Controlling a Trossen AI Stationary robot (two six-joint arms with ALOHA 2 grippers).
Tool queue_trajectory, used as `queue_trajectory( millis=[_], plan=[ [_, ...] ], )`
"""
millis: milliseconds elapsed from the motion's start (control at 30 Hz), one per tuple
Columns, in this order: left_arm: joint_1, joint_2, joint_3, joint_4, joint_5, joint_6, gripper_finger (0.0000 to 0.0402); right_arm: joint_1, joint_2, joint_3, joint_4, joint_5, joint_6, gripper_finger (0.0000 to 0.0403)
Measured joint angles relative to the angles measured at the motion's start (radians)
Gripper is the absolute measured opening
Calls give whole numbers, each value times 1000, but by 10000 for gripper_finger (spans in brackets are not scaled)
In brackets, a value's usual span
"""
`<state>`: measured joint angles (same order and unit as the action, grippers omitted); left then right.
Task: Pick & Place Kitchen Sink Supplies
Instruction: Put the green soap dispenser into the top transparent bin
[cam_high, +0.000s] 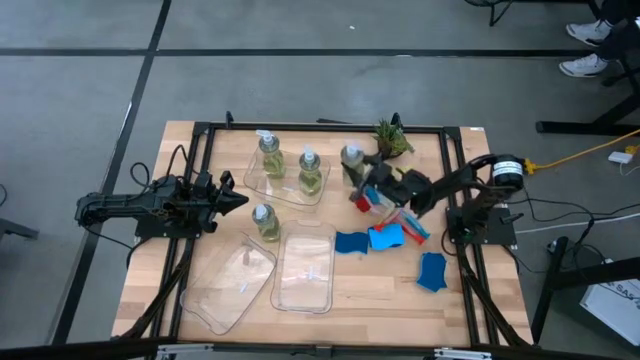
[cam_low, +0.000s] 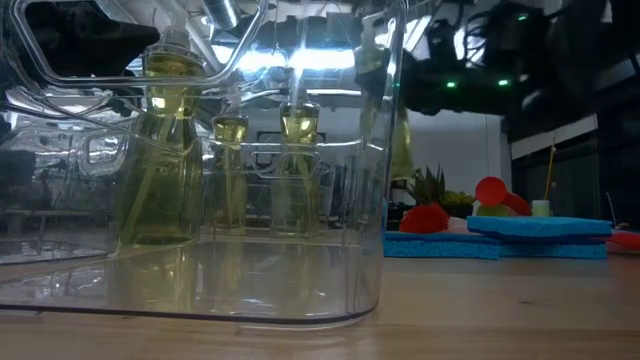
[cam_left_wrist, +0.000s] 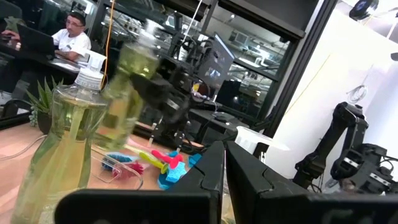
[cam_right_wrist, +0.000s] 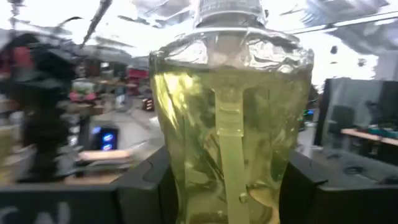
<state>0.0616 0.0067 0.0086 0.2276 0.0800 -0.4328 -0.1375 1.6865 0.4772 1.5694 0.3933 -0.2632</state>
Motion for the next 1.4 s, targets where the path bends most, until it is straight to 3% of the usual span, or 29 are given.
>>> queue_trajectory(
  millis=[300,567,1000,1400],
  plan=[
    [0,0,0,0,1,0,11,-145,191,122,-12,-23,142,175],
    [0,0,0,0,0,0,11,-175,333,220,-14,-23,215,174],
    [0,0,0,0,0,0,10,-160,346,219,-53,38,226,204],
    [0,0,0,0,0,0,10,-91,342,220,-113,70,194,207]
  ],
)
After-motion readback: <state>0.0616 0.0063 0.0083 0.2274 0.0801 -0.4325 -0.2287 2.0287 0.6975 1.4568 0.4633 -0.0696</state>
